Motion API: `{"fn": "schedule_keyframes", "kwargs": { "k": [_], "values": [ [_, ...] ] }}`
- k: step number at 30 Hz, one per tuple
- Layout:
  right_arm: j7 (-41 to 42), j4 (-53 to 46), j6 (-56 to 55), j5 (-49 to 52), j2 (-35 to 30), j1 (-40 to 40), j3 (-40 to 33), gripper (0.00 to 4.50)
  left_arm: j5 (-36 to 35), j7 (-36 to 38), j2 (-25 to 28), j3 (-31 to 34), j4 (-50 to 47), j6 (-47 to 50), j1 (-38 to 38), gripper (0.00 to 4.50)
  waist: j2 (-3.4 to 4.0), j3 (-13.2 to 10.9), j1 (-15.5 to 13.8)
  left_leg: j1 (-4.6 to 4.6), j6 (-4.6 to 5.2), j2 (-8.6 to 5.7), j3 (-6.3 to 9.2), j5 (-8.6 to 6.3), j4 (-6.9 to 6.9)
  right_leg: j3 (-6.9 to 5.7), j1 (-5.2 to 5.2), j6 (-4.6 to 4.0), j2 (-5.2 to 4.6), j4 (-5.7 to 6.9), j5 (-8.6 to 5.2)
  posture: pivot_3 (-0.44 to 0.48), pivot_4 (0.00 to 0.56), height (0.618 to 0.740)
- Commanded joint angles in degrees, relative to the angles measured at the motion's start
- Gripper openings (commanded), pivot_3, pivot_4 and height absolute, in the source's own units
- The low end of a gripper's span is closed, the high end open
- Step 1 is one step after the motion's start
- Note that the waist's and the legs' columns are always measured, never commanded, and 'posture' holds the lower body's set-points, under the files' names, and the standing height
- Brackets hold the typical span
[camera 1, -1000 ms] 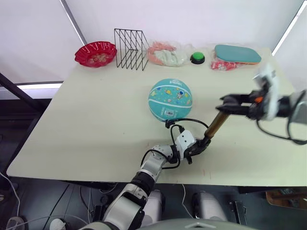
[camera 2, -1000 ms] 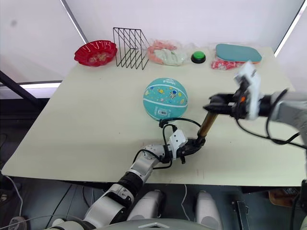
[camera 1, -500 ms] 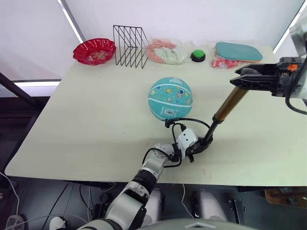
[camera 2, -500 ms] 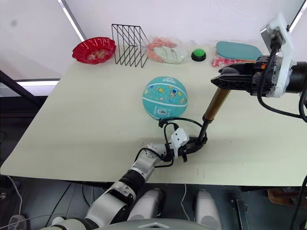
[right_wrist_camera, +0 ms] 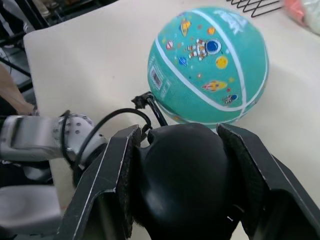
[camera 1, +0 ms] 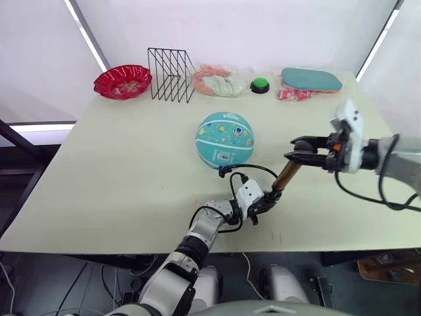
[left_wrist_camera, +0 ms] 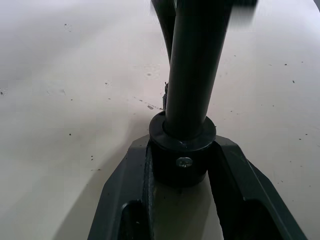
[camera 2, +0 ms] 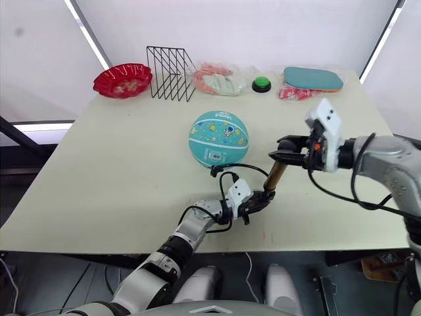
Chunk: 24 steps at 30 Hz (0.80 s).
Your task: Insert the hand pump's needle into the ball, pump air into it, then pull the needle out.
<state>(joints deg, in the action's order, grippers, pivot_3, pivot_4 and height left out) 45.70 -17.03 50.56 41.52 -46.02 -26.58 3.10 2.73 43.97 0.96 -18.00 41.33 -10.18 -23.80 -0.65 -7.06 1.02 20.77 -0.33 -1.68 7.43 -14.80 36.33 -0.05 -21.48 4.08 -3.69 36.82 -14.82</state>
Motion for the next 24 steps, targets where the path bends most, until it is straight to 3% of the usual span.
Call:
{"fn": "schedule_keyframes", "kwargs": {
  "k": [1, 9, 14, 24],
  "values": [
    [0.6, 5.3, 0.3, -6.9, 2.5, 6.6, 11.8, 1.94, -0.6, 0.5, 0.9, 0.6, 1.5, 2.6, 2.4, 1.03, -0.10, 0.3, 0.0, -0.05, 0.00, 0.00, 0.01, 0.00, 0.00, 0.01, 0.05, -0.01, 0.01, 0.00, 0.00, 0.000, 0.150, 0.740],
    [3.2, 0.4, 0.1, -3.7, 1.5, 1.3, 1.8, 1.94, -0.4, 0.6, 1.1, 0.6, 1.4, 2.9, 2.4, 1.03, 0.07, 0.2, 0.0, -0.04, -0.01, 0.00, 0.01, -0.01, -0.02, 0.04, 0.03, -0.08, 0.01, 0.00, -0.04, 0.000, 0.150, 0.740],
    [2.3, -3.4, 7.9, 7.8, -1.3, -6.7, -10.8, 1.94, -0.2, 0.6, 0.7, 0.5, 2.4, 2.8, 1.7, 1.03, 0.64, -0.9, -0.4, 0.31, -0.01, -0.16, -0.01, 0.00, 0.02, 0.05, -0.20, -0.32, -0.17, -0.01, 0.12, 0.000, 0.150, 0.740],
    [-2.5, -1.3, 21.2, 19.8, -8.3, -21.5, -20.0, 1.94, -0.3, 0.7, 0.6, 0.4, 4.3, 1.8, 0.8, 1.03, 0.67, -1.3, -0.5, 1.01, 0.00, -0.40, 0.09, 0.01, 0.22, -0.06, -0.72, -0.31, -0.42, -0.01, 0.18, 0.000, 0.150, 0.740]
  ]
}}
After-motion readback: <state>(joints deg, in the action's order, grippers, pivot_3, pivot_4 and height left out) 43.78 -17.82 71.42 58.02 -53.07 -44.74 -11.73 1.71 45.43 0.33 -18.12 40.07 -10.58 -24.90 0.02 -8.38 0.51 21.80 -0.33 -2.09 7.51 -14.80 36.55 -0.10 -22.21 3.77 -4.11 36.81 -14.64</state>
